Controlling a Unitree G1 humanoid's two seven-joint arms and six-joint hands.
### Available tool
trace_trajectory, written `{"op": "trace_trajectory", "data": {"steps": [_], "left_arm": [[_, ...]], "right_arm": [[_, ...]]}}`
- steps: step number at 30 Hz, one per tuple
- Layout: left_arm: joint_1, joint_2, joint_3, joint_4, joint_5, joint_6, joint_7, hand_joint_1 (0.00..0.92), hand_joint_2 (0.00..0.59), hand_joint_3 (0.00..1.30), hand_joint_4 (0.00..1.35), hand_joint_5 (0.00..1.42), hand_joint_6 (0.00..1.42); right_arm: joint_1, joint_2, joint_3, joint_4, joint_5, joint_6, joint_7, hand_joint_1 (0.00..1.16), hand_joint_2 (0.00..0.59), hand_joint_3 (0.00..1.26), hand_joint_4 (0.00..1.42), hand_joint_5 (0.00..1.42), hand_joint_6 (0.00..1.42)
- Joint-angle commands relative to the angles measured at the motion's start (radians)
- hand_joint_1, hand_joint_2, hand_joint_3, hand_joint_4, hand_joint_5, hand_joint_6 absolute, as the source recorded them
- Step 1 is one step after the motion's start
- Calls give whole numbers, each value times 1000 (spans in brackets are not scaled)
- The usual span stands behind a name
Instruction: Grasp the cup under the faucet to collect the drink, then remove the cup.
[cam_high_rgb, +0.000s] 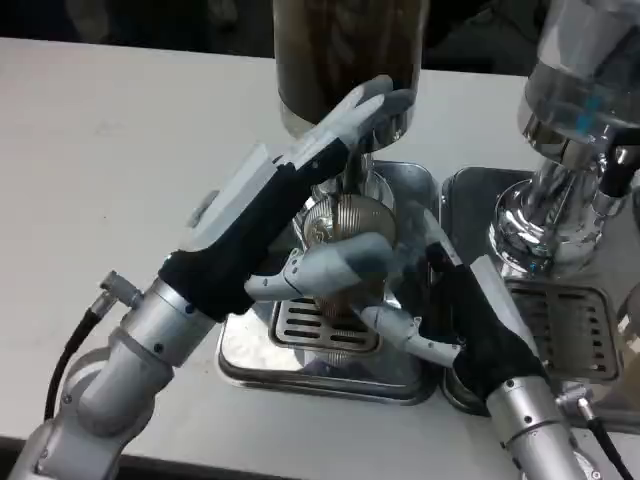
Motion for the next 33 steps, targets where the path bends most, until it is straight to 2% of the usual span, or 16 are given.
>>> {"op": "trace_trajectory", "data": {"steps": [1,21,28,33], "left_arm": [[0,7,-28,-10,18,-1,-40,0,118,113,0,136,53],[18,9,-19,-36,24,15,-27,0,119,123,0,138,39],[29,15,-13,-51,31,29,-22,0,121,124,0,138,29],[33,15,-5,-55,32,35,-15,0,122,124,0,134,25]], "right_arm": [[-24,6,-5,29,17,-38,18,631,214,0,0,0,0],[-117,66,-11,201,49,-134,28,660,207,0,0,0,0],[-121,68,-3,204,44,-144,37,663,208,0,0,0,0],[-81,56,5,149,43,-145,54,664,208,0,0,0,0]]}}
